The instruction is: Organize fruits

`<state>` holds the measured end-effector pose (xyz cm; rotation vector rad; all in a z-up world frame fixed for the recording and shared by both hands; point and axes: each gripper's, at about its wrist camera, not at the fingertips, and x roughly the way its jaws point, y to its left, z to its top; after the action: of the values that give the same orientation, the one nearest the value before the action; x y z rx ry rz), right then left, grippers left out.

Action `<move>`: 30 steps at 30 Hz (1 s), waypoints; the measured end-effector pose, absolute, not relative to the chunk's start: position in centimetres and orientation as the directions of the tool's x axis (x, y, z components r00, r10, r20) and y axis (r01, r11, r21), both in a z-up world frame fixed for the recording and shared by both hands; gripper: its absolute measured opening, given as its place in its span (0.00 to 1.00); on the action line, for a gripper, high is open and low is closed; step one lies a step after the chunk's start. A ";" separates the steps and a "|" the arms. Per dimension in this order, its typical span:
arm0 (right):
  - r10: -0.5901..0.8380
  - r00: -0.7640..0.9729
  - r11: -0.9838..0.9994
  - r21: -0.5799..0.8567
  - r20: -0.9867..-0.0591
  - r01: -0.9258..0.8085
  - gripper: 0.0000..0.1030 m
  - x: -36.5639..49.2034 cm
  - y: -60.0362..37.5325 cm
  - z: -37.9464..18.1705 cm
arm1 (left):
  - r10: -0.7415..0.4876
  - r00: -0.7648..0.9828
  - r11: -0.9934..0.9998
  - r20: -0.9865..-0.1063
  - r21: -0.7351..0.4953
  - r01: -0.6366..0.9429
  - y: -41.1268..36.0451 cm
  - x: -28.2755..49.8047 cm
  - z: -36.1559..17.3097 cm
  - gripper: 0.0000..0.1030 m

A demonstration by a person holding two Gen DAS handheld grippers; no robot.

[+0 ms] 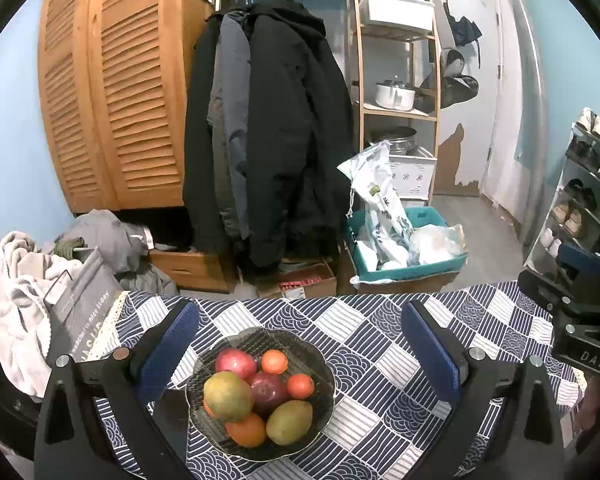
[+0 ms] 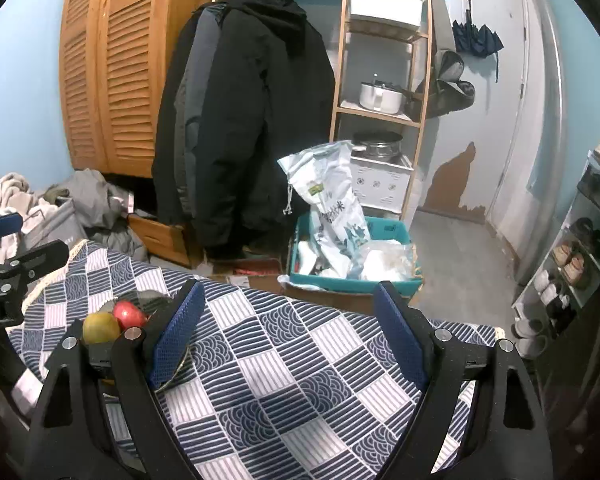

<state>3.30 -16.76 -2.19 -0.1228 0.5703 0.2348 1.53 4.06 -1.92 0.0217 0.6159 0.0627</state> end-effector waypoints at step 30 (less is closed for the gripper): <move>0.182 0.819 0.967 -0.054 -0.544 -0.250 0.82 3.3 -17.1 -1.5 | 0.069 0.811 0.997 -0.580 0.022 -0.070 4.6 1.2 -1.9 0.99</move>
<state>3.33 -17.11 -1.53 -0.1256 0.5657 0.2307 1.20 4.61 -1.91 -0.0004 0.6198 0.0744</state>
